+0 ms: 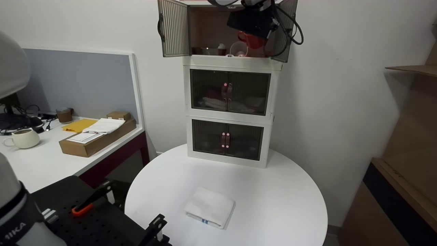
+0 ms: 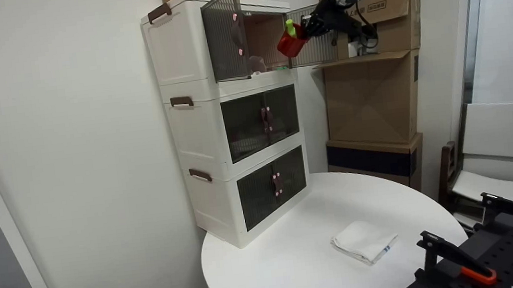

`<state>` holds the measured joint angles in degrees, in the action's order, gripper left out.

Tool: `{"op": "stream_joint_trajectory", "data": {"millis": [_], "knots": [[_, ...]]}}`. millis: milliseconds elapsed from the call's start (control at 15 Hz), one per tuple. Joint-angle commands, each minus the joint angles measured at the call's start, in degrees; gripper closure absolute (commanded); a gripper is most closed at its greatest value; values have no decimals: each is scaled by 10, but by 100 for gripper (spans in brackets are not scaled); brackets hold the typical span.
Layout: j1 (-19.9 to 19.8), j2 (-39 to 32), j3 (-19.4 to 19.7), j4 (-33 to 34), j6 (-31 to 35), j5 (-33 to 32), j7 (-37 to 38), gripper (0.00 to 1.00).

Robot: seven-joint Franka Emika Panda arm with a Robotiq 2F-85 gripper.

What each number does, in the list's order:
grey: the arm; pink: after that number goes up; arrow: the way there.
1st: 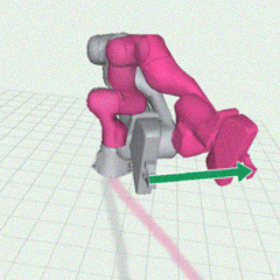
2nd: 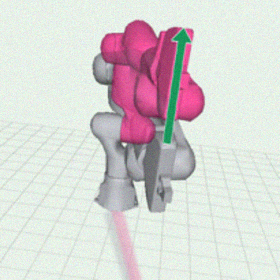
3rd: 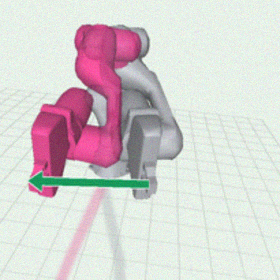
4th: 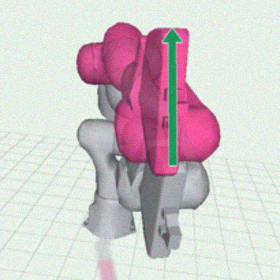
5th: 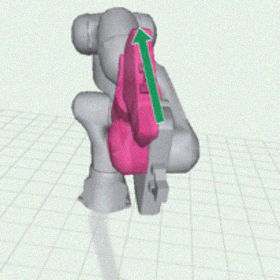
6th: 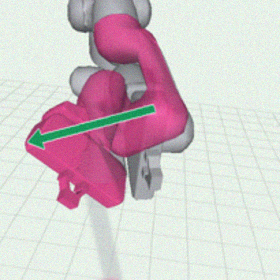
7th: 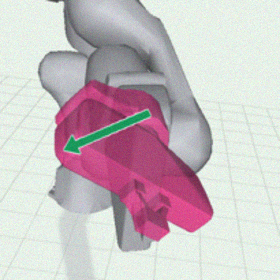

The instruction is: Pick up the cup from the table and put it in the cabinet

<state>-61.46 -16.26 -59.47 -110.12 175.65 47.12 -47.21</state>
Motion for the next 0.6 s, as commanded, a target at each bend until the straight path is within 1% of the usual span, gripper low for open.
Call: {"op": "stream_joint_trajectory", "data": {"millis": [0, 333, 533], "knots": [[47, -72, 2, 50, 55, -3, 7, 99], [104, -143, 12, 97, 101, -9, 3, 99], [128, -187, 10, 132, 129, -16, -6, 99]]}}
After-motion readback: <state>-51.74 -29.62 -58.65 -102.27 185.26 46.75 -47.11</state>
